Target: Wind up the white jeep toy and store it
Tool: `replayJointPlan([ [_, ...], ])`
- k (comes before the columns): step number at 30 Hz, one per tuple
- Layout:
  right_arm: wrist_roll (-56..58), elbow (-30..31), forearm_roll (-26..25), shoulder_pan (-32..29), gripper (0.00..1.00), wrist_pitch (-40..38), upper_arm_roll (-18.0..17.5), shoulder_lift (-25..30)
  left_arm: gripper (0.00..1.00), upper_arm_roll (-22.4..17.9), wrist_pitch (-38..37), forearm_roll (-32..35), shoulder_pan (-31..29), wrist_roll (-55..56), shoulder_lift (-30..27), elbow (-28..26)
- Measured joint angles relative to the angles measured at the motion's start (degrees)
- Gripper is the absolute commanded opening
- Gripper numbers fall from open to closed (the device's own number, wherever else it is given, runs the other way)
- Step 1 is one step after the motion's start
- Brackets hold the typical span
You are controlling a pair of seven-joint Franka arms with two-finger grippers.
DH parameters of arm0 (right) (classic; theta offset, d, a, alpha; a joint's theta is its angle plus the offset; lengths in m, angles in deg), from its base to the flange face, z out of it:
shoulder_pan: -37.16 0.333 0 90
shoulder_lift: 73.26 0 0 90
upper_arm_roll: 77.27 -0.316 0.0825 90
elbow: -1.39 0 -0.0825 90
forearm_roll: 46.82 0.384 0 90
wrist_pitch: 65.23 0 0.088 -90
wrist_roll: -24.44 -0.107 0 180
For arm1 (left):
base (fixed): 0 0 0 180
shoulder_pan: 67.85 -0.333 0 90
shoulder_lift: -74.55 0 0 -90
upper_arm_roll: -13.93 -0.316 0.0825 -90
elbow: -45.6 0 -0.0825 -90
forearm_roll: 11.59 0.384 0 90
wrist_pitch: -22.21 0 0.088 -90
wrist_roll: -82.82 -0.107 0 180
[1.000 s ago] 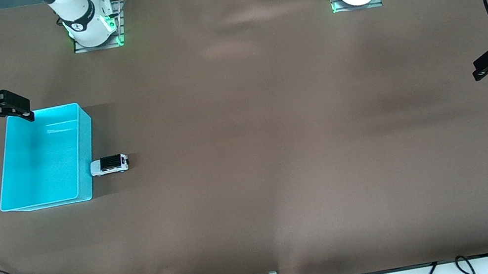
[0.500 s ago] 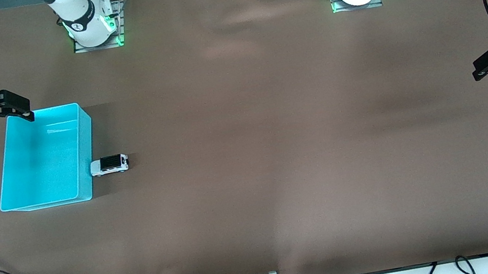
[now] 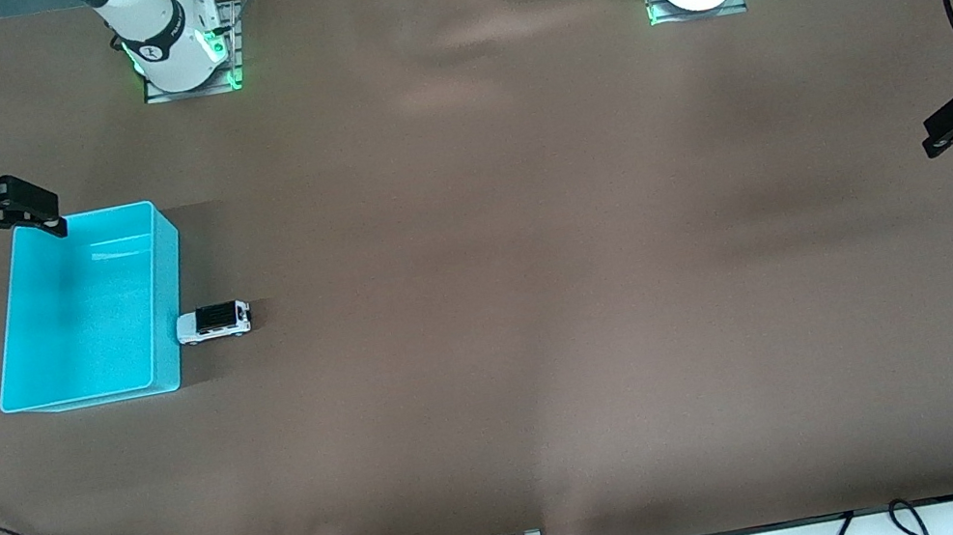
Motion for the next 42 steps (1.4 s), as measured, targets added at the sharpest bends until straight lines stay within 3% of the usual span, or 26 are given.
replayJointPlan([
  [28,0.0,0.42,0.0,-0.58,1.0,-0.85,1.35,-1.53,1.0,0.0,0.0,0.0,0.01,0.0,0.0,0.0],
  [42,-0.03,9.11,0.0,-0.49,1.0,5.54,0.31,-1.98,1.0,0.0,0.0,0.0,0.02,0.0,0.0,0.0],
])
